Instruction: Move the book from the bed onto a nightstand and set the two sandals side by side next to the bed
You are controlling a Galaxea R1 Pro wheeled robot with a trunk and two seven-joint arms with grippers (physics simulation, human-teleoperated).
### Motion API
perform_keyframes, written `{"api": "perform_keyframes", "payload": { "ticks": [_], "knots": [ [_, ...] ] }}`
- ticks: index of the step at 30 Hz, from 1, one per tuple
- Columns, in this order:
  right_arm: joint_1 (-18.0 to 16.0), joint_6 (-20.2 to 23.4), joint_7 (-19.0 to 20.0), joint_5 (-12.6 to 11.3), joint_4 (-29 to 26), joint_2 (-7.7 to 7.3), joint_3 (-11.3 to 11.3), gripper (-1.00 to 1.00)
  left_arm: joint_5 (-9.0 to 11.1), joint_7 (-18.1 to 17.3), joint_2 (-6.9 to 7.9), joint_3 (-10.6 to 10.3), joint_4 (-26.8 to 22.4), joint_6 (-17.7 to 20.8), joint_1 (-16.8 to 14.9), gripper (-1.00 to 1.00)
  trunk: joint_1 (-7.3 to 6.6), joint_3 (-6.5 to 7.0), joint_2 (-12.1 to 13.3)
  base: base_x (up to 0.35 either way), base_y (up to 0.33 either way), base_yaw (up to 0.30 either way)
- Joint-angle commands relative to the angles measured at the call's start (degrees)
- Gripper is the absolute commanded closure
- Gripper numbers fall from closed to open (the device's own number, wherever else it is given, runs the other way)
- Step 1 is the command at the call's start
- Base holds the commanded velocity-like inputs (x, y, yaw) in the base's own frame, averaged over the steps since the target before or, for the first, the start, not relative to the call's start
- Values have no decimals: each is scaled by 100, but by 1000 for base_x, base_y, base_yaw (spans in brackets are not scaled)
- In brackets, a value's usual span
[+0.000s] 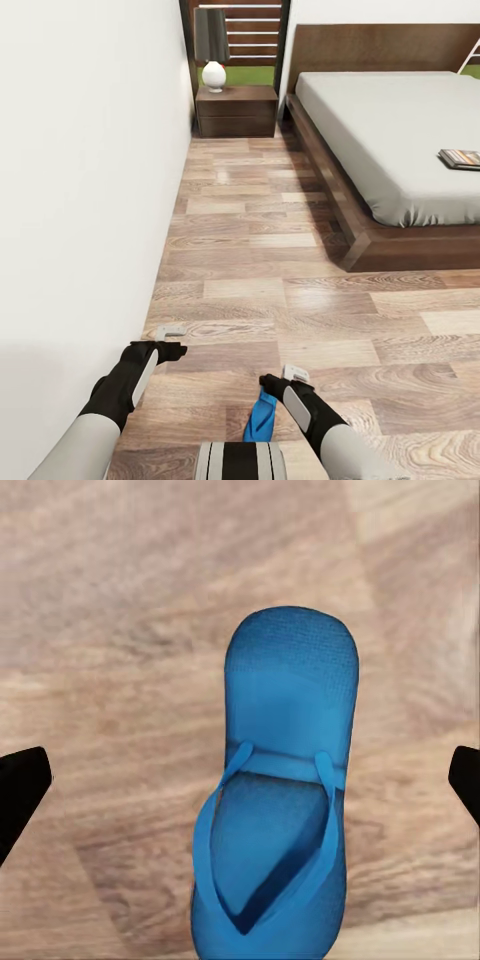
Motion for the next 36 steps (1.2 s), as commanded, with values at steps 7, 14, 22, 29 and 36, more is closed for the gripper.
{"api": "perform_keyframes", "payload": {
  "ticks": [7, 14, 22, 29, 36],
  "knots": [
    [-204, 32, -92, -36, -7, 0, 24, -100, 18, 2, 1, -1, -14, 28, 0, -100, 4, -48, -4, 0, 0, 0],
    [-265, 35, -102, -36, 0, 0, 25, -100, 18, 2, -1, -1, -10, 28, 0, -100, 22, -203, -14, 0, 0, 0],
    [-277, 40, -104, -36, 10, 0, 29, -100, 18, 8, 0, -1, -16, 28, 0, -100, 43, -381, -24, 0, 0, 0],
    [-279, 42, -104, -36, 10, 0, 30, -100, 18, 10, 1, -1, -22, 28, 0, -100, 61, -536, -34, 0, 0, 0],
    [-279, 43, -104, -36, 8, 0, 31, -100, 19, 4, -5, -1, -41, 30, -4, -100, 66, -580, -36, 0, 0, 0]
  ]
}}
